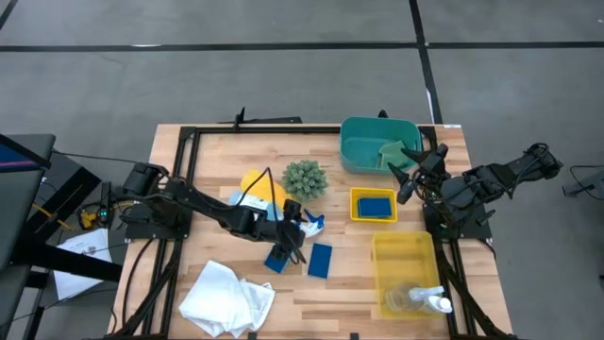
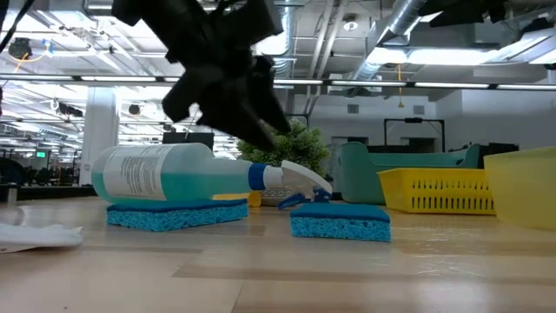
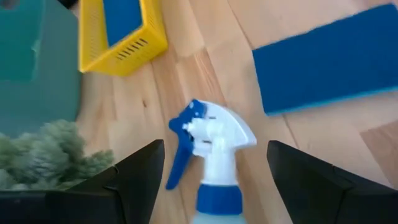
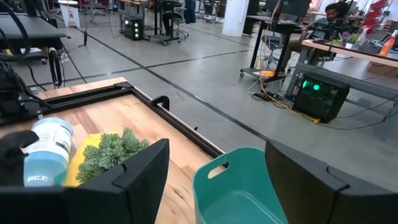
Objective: Pick & Place Kitchen Items
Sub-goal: Put the white bottle into the bottom yellow bin
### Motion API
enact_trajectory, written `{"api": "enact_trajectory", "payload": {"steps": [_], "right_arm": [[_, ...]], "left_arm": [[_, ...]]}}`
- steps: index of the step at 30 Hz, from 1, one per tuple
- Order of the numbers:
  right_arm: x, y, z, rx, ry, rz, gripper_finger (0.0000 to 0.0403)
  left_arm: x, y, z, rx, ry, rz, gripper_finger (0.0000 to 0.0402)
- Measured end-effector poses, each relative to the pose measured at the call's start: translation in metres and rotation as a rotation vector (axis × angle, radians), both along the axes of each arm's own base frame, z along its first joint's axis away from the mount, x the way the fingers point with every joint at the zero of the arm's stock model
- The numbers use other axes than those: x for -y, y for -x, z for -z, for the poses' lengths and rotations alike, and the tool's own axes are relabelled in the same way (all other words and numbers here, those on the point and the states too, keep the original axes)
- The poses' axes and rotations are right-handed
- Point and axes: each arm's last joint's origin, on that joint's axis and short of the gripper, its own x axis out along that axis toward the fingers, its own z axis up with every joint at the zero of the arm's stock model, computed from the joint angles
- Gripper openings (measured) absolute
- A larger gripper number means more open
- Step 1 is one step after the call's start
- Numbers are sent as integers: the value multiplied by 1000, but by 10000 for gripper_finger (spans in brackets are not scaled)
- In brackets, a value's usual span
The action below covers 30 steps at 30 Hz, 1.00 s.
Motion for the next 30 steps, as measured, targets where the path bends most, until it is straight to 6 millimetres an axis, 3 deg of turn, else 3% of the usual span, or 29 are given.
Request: {"api": "enact_trajectory", "payload": {"steps": [8,30], "right_arm": [[0,0,0,-2,-2,-6,256],[0,0,0,-2,-2,-6,256]], "left_arm": [[-2,-2,19,-64,-12,-28,282],[-11,-3,32,-108,-31,-103,282]]}}
